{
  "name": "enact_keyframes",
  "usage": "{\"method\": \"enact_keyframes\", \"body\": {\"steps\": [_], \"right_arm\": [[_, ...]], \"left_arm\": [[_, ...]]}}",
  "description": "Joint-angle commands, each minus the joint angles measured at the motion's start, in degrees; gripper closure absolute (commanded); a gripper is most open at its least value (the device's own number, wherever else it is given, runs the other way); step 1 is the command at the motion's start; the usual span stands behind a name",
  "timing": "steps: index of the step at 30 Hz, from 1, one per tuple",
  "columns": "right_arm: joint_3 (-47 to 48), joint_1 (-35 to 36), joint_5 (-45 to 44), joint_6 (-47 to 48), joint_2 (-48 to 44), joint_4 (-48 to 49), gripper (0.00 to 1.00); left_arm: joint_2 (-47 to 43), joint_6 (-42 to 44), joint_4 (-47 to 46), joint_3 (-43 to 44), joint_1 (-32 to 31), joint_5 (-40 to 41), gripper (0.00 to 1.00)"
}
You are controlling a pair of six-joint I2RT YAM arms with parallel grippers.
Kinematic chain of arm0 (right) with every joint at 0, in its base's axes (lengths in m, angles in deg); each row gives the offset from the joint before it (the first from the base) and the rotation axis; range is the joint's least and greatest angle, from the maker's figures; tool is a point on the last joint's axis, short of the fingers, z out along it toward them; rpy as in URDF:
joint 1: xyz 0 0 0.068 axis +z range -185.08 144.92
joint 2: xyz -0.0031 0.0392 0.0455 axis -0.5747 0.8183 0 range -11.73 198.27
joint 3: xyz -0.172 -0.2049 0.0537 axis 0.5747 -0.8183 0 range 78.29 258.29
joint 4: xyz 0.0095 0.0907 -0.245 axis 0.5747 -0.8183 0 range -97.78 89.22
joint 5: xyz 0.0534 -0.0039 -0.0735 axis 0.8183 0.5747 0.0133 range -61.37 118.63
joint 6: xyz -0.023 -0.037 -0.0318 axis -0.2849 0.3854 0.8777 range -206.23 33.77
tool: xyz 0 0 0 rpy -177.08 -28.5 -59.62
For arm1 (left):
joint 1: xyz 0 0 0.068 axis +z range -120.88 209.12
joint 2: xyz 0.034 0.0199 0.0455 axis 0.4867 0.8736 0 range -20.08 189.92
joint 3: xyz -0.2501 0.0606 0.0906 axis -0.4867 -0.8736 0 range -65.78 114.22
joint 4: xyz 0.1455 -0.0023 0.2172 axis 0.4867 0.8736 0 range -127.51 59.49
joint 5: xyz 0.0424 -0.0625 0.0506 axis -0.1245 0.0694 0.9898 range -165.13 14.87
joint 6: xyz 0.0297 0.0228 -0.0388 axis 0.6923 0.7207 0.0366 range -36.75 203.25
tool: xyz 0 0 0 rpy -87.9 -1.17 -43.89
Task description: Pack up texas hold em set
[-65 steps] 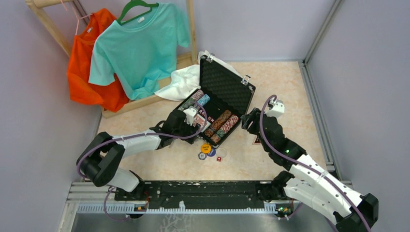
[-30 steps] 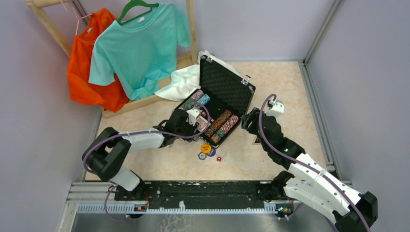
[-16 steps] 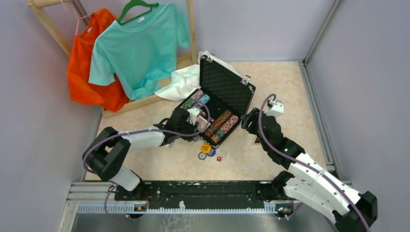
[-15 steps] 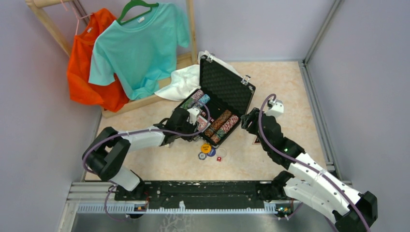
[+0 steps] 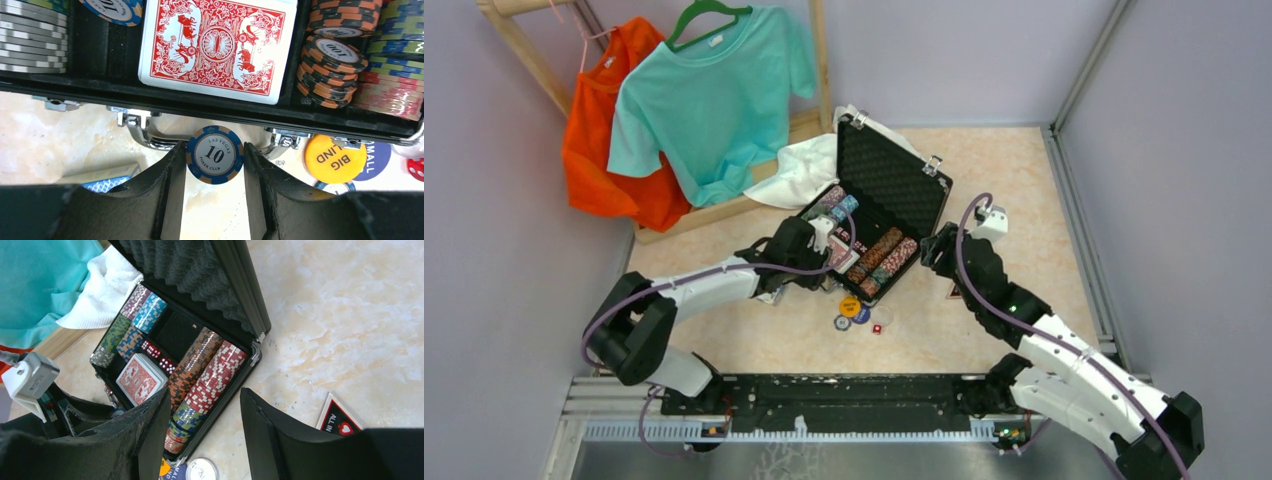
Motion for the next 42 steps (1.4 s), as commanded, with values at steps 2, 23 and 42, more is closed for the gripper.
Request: {"method": "enact_keyframes", "body": {"steps": [2, 23, 42], "right_arm": [[0.4, -0.7, 2.33, 0.54, 1.22, 4.51, 0.46], [21.95, -1.99, 57.08, 7.97, 27.3, 9.05, 0.51], [20.88, 1.8, 65.49, 1.14, 31.21, 16.62, 0.53]], "left_arm": [[-6.17, -1.13, 1.98, 0.77, -0.28, -0.08, 0.56], [-37.61, 5.21, -18.02, -16.05, -0.64, -16.3, 0.5], [-38.56, 7.23, -21.23, -16.12, -0.82, -24.64, 0.48]]}}
